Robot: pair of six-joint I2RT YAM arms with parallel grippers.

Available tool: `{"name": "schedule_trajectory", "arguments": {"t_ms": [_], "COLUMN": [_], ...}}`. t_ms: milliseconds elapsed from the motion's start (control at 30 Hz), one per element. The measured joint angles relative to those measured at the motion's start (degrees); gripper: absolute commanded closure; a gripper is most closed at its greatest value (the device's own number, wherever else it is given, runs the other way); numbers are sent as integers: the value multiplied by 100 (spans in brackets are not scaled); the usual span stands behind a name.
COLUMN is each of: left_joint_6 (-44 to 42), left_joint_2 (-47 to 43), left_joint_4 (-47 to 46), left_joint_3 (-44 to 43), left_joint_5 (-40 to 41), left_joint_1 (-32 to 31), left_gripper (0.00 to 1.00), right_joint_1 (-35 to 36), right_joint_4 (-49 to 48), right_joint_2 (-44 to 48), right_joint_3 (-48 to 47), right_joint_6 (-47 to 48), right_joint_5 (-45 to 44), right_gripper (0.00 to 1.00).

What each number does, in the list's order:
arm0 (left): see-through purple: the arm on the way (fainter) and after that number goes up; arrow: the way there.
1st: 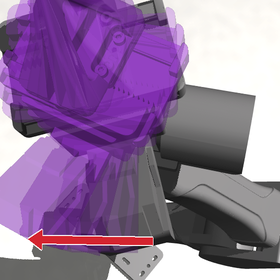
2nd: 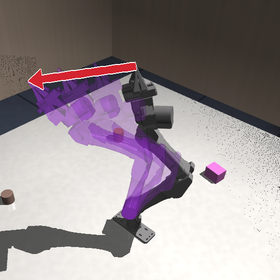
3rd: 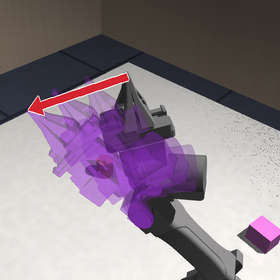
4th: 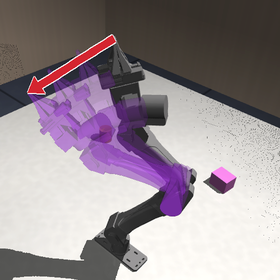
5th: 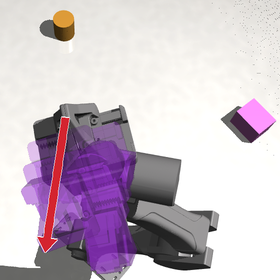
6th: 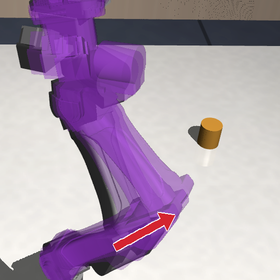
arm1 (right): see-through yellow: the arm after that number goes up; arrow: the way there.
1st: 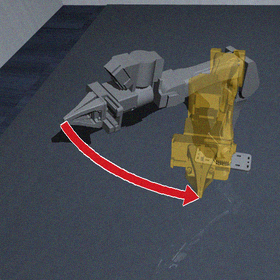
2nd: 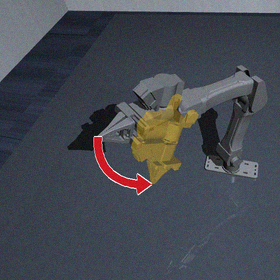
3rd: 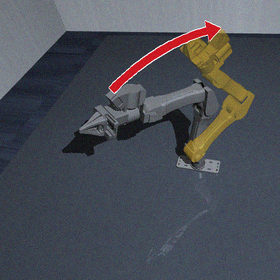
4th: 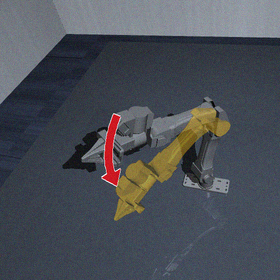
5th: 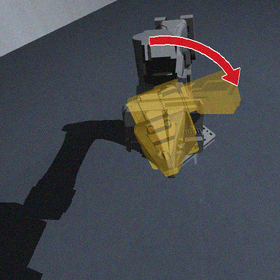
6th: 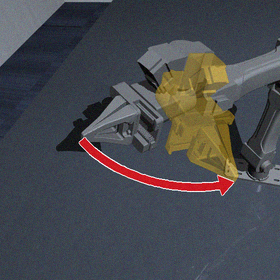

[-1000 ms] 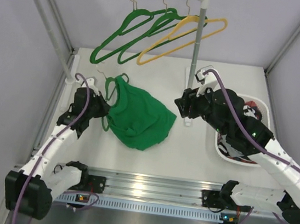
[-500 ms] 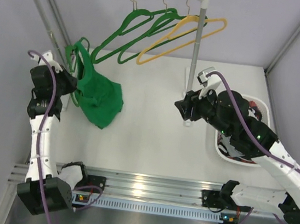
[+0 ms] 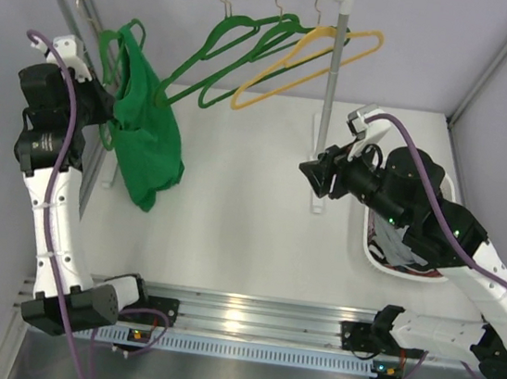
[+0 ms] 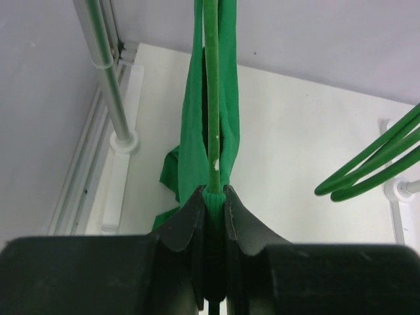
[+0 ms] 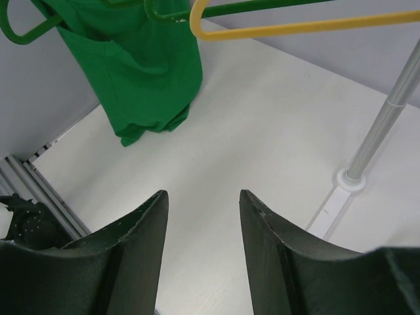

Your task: Place the tank top on the hanger

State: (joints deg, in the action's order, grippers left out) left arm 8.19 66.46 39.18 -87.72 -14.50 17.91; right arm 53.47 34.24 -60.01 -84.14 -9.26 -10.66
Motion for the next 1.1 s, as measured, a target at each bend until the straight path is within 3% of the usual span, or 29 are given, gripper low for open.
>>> {"name": "schedule_trajectory", "arguments": {"t_ms": [667,1100], "left_joint_6": [-389,-431], "left_joint_2": [1462,2168], "left_joint_4": [986,1132], "left_joint_3": [-2756,-3053], "left_joint_5": [197,389], "left_joint_1": [0,0], "left_gripper": [100,100], "right_joint_1": [-2,-2], "right_joint_4": [33,227], "right_joint_2": [-140,-315], "right_joint_3": [-118,-302], "right_joint_6": [9,-61], "right_joint_5": [87,175], "right_gripper": [53,54]}}
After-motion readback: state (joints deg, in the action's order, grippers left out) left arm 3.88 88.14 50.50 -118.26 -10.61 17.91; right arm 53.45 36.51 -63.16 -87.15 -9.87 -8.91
